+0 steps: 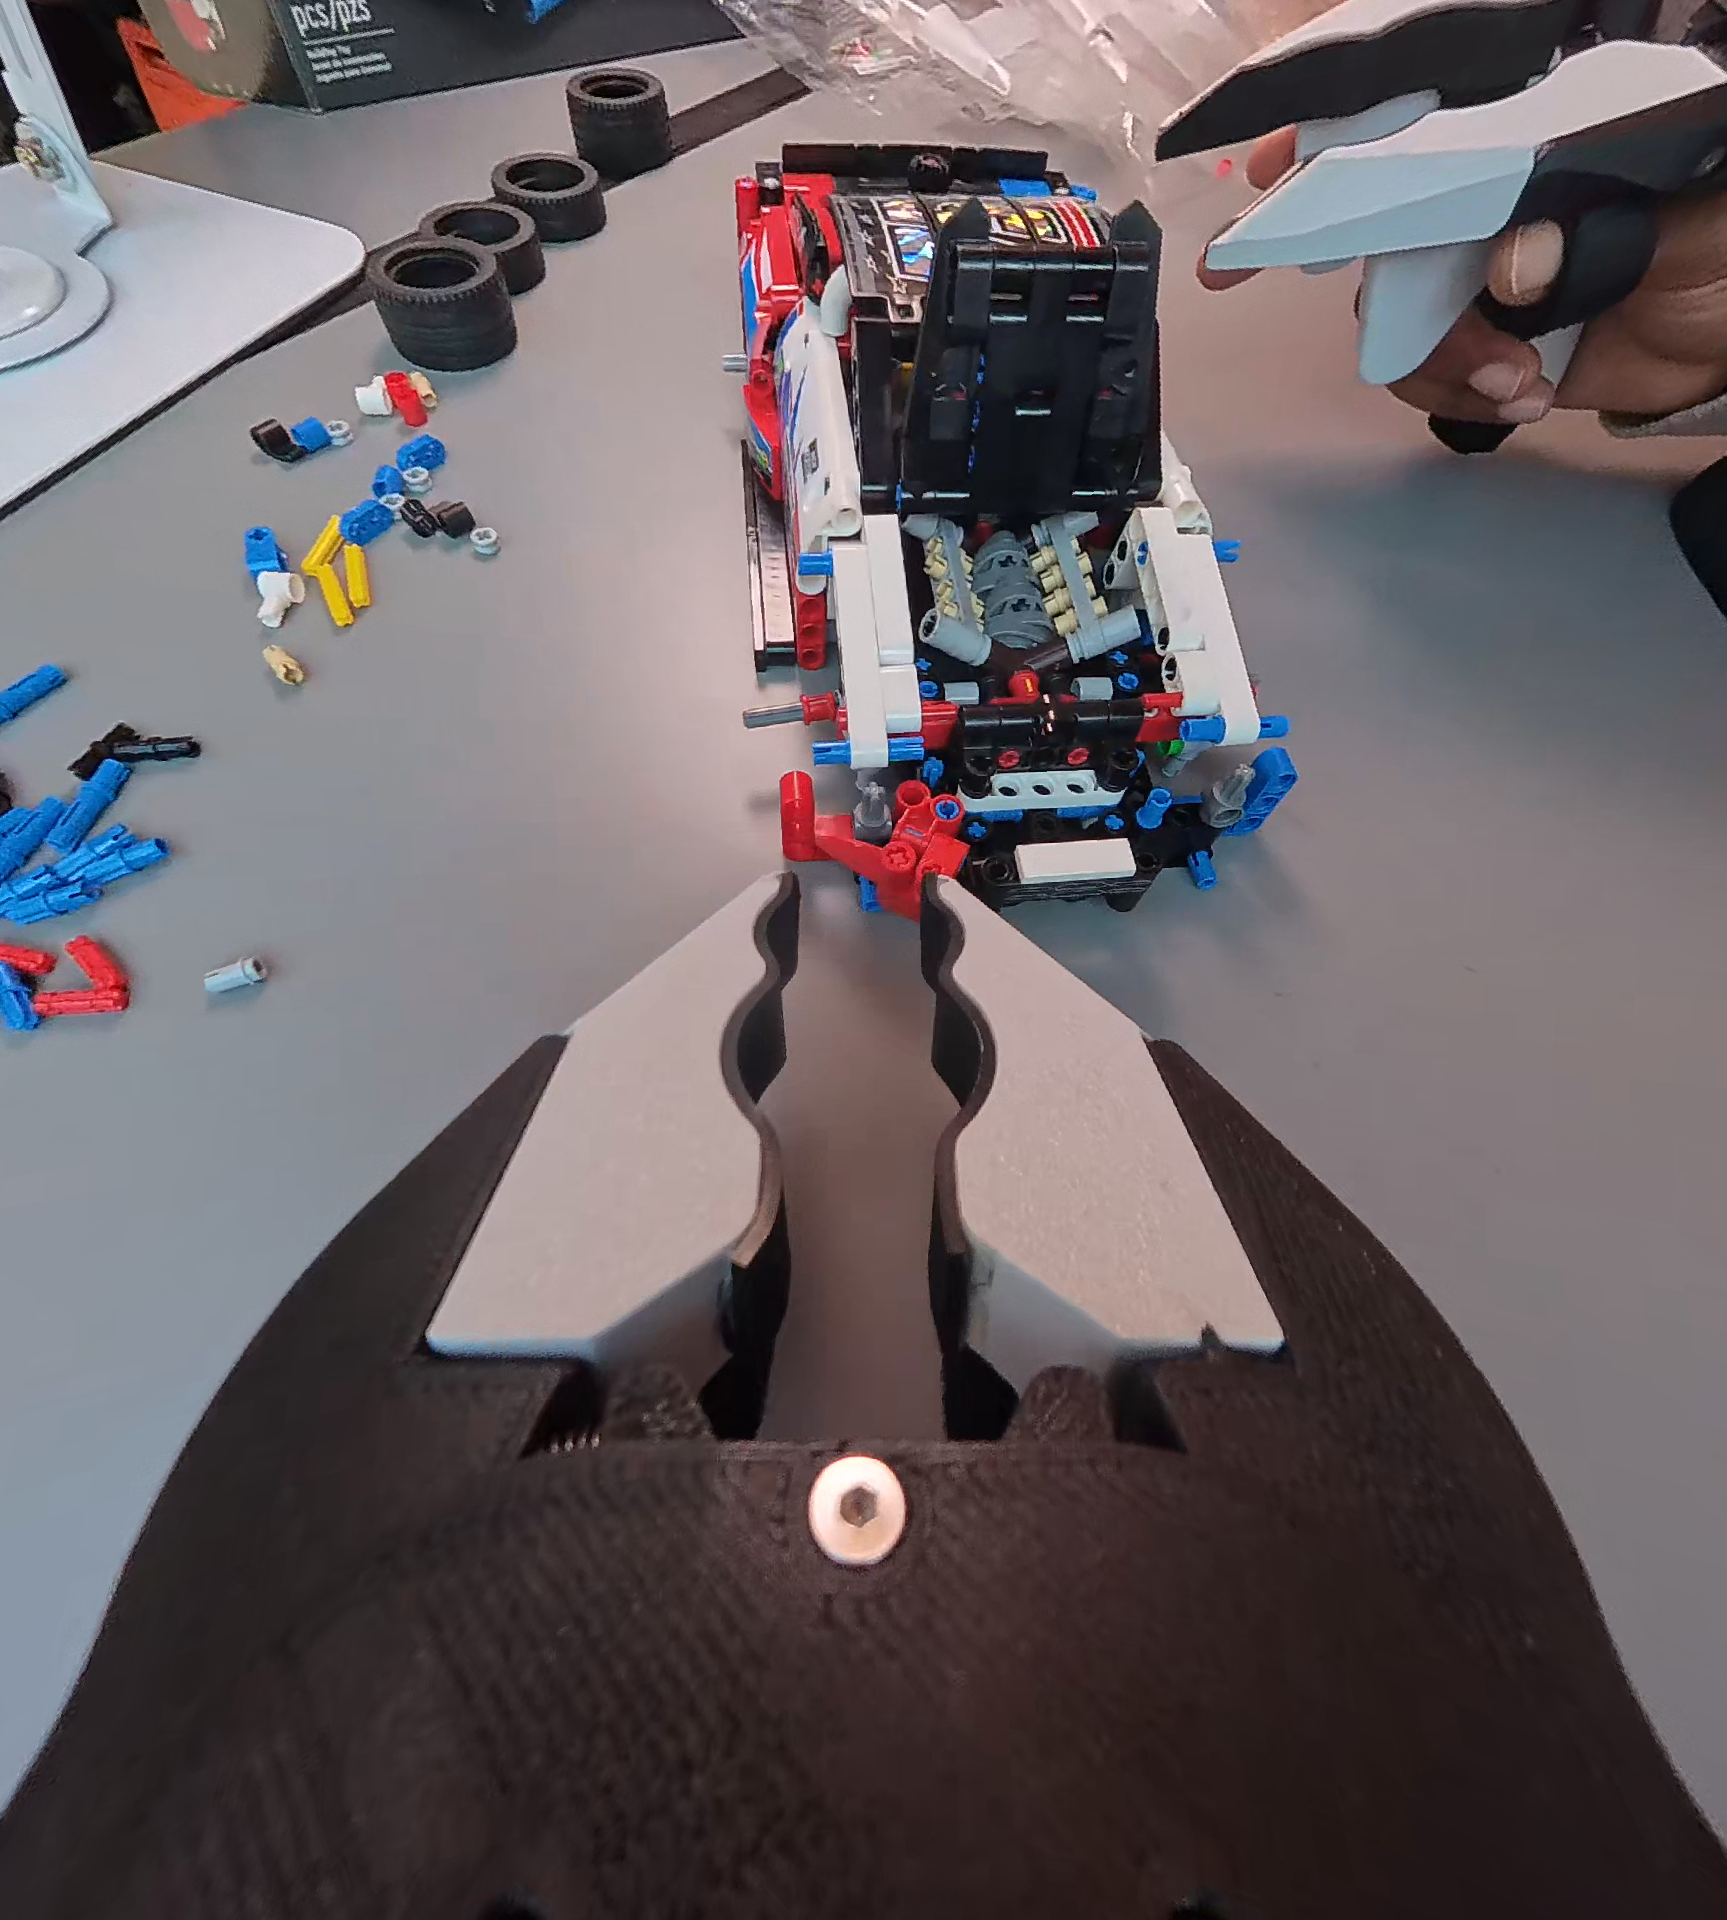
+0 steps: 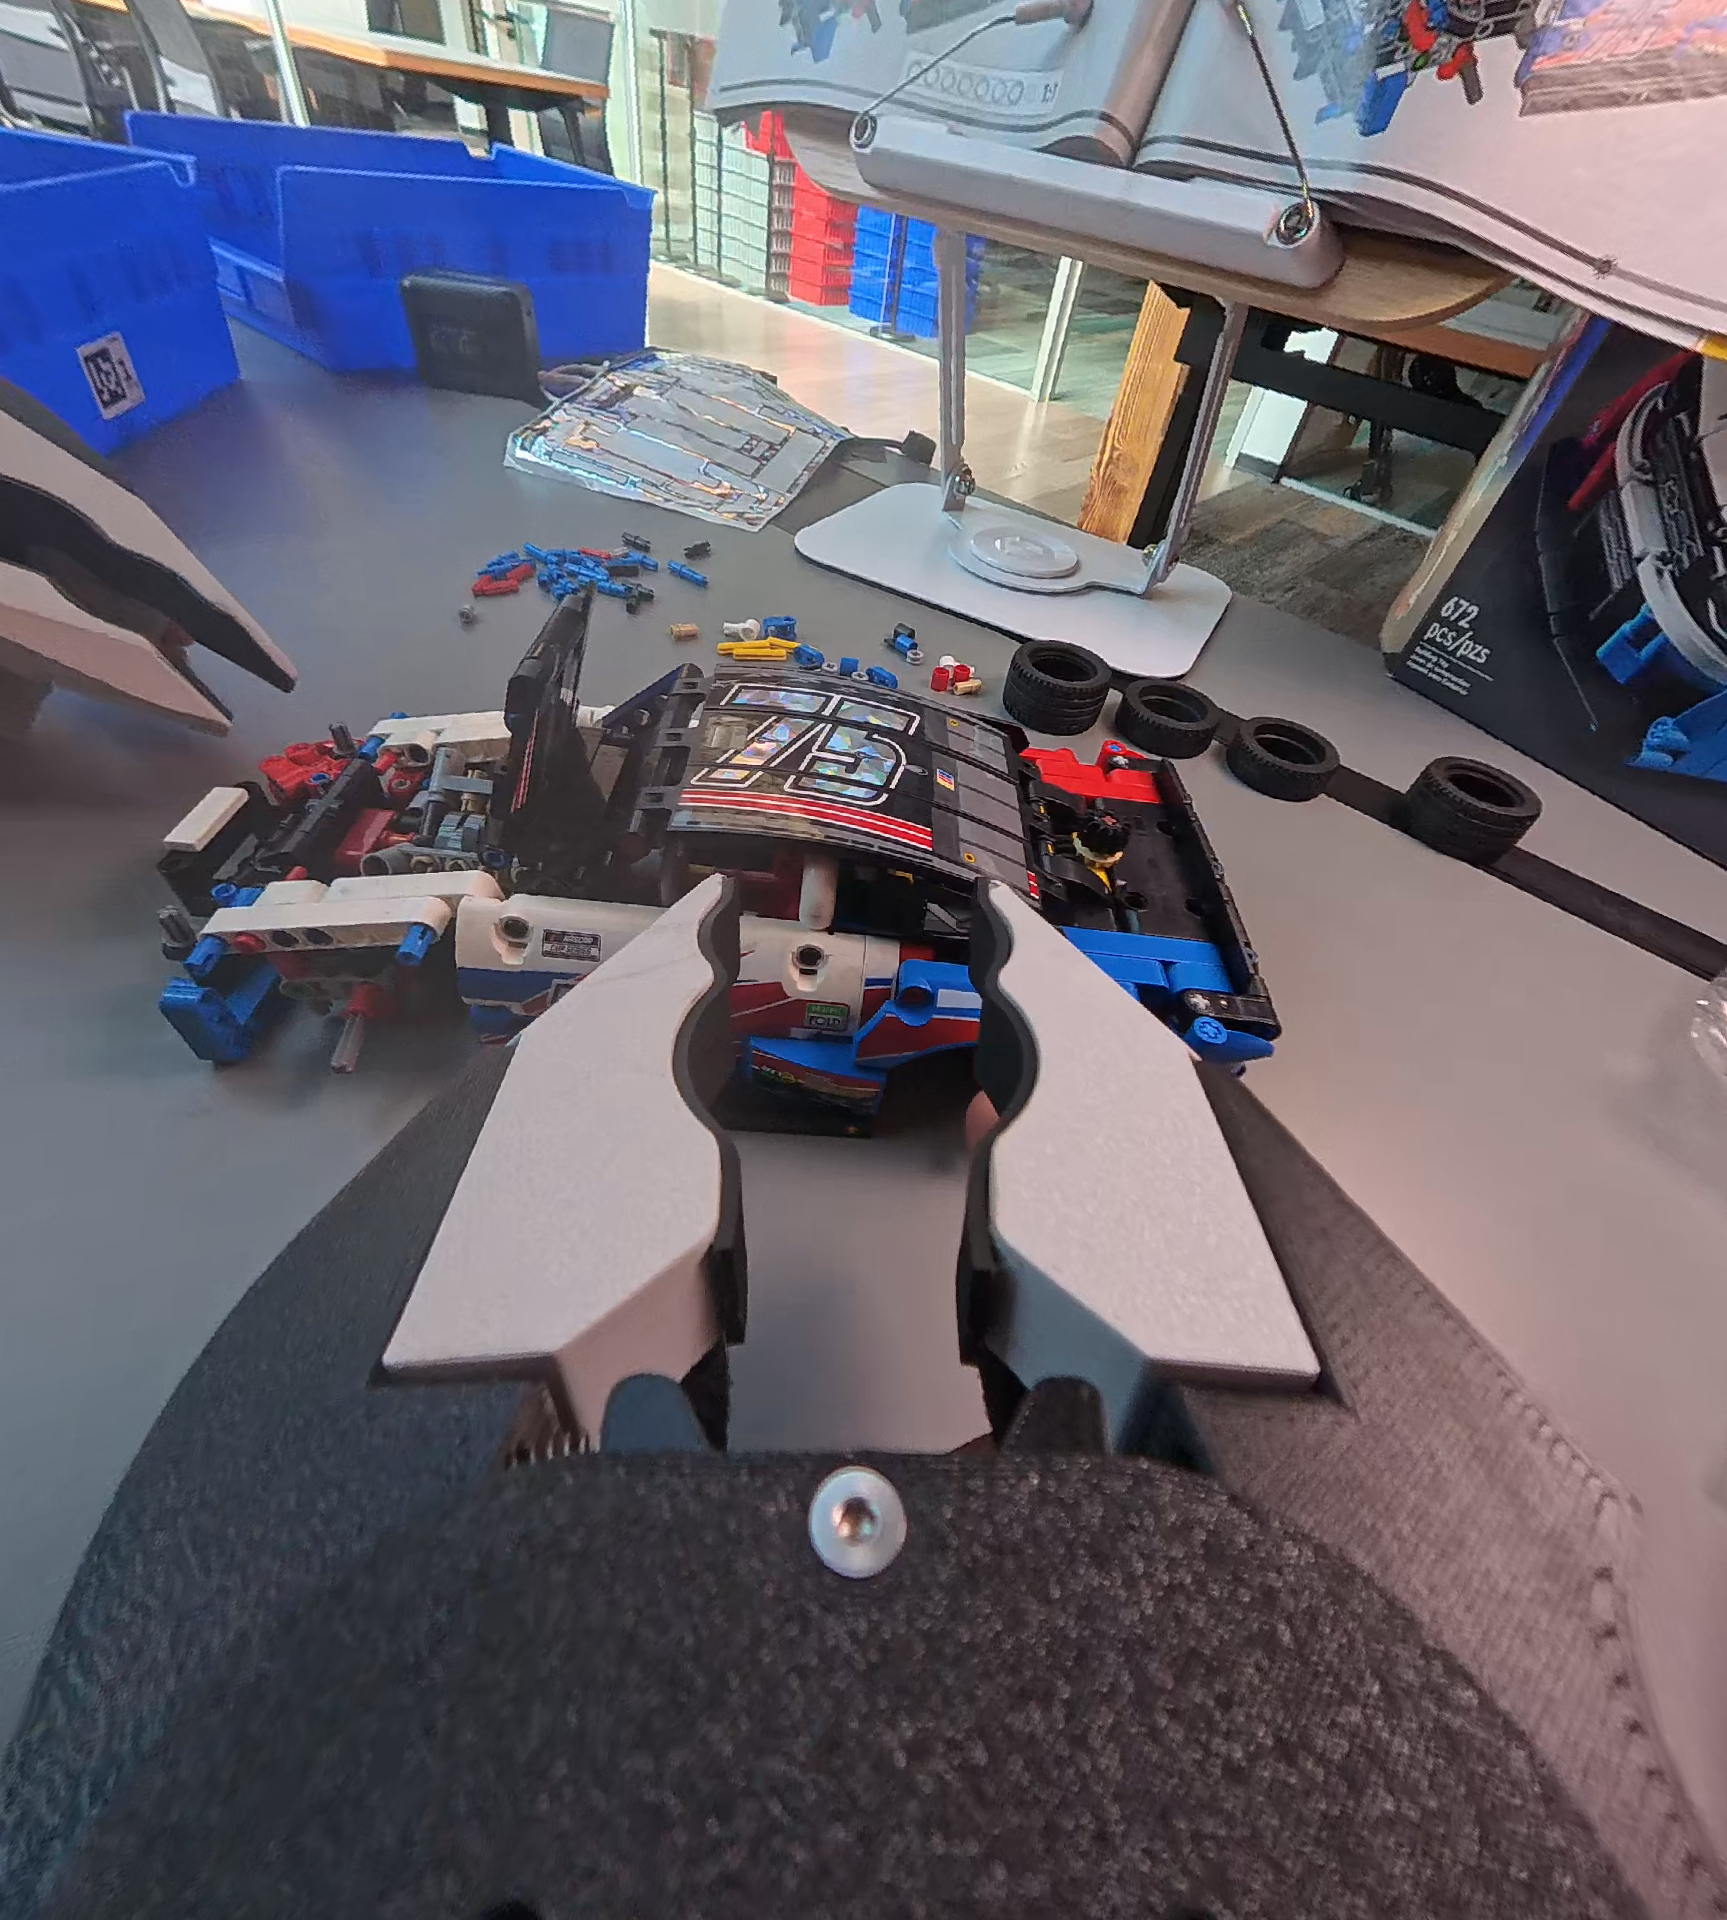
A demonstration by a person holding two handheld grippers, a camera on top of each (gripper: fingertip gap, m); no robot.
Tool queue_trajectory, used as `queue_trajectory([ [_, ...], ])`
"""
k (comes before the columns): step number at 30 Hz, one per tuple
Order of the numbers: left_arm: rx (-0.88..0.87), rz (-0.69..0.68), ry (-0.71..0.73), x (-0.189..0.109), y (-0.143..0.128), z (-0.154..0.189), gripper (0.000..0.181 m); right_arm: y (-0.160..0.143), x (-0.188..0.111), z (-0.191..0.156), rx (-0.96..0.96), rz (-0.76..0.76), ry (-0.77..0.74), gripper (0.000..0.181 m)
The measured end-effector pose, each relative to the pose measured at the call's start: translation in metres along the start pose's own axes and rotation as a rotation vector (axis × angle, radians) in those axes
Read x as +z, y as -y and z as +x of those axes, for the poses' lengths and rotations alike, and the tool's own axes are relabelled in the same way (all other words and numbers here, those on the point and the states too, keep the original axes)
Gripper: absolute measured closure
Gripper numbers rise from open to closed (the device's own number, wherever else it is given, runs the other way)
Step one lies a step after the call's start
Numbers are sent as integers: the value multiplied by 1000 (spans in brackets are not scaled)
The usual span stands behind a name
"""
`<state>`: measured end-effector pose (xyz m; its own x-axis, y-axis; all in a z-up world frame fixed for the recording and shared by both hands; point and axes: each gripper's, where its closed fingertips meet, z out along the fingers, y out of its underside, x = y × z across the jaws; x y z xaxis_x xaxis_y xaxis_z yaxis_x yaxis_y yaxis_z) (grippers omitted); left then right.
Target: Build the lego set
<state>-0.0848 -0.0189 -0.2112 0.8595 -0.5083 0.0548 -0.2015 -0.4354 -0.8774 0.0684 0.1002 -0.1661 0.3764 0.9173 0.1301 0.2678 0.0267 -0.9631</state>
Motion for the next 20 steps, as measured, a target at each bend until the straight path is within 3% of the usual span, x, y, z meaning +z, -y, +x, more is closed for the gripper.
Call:
queue_trajectory([
  [1,7,-7,-6,1,-1,2,160,0,0,-1,-2,-1,1,141],
  [7,37,-68,-29,9,-7,8,154,-1,2,-3,-6,-5,7,141],
  [20,150,-116,10,17,-11,11,170,-3,4,-5,-8,-16,14,141],
])
